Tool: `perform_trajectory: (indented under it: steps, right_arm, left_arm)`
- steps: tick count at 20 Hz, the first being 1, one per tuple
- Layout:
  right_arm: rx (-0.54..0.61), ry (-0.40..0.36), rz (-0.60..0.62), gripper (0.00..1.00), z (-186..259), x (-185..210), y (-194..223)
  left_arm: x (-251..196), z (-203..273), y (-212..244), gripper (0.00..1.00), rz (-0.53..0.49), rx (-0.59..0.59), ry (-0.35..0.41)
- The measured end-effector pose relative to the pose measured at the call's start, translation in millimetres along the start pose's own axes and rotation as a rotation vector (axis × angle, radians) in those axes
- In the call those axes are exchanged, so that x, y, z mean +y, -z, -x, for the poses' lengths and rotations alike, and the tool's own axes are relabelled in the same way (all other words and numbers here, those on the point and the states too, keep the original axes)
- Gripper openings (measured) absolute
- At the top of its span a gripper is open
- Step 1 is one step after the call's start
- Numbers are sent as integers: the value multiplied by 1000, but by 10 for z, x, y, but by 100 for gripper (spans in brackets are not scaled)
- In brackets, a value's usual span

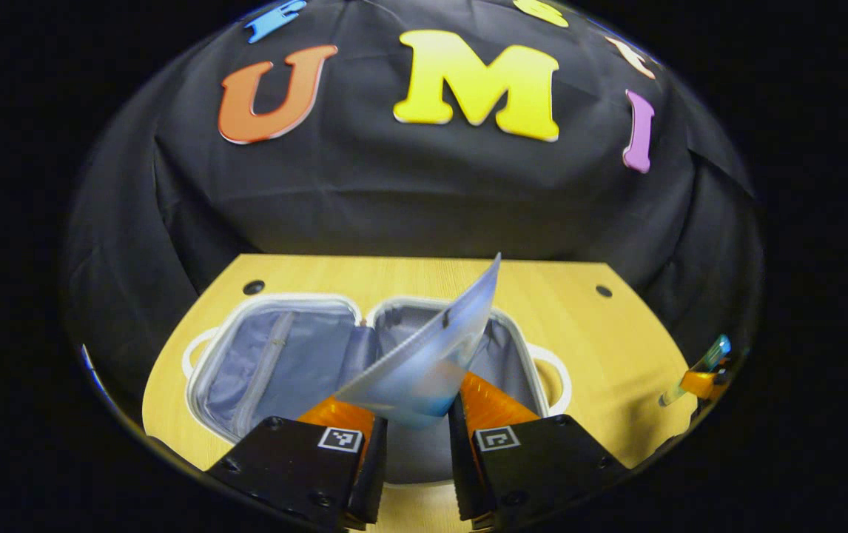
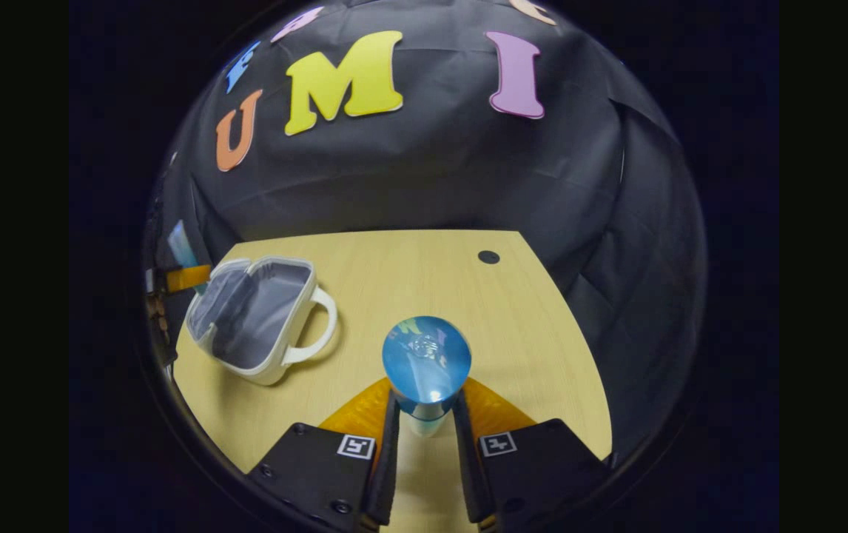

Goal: First open the suitcase, pack the skin care products into it, and then close the suitcase.

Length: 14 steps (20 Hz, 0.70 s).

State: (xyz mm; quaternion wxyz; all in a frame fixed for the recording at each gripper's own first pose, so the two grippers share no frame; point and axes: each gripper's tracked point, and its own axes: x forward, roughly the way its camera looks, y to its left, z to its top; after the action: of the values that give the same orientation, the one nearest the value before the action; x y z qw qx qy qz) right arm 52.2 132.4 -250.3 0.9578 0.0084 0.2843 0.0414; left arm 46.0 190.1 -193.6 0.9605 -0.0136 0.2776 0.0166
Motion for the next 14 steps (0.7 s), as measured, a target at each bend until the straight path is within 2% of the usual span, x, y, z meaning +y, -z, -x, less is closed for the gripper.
perform_trajectory:
  steps: [2, 6, 7, 8, 12, 13, 14]
  right_arm:
    - [21, 0, -2, 34, 51, 91, 91]
    - [49, -12, 29, 34, 138, 236, 245]
    - [50, -15, 35, 31, 145, 250, 256]
    - [51, -16, 38, 34, 144, 258, 253]
    - [59, -1, 32, 34, 147, 224, 255]
    - [60, 0, 31, 31, 140, 211, 253]
    - [62, 3, 30, 34, 131, 202, 247]
  left_arm:
    - [-44, -200, 240, 41, -7, 92, -1]
    - [-98, -467, 521, 42, 16, 174, -19]
    - [-93, -504, 610, 41, 14, 211, -32]
    - [-87, -533, 701, 41, 20, 249, -47]
    - [-34, -606, 987, 41, 46, 364, -76]
    - [-11, -631, 1031, 42, 44, 387, -83]
    - [5, -664, 1063, 42, 42, 403, -88]
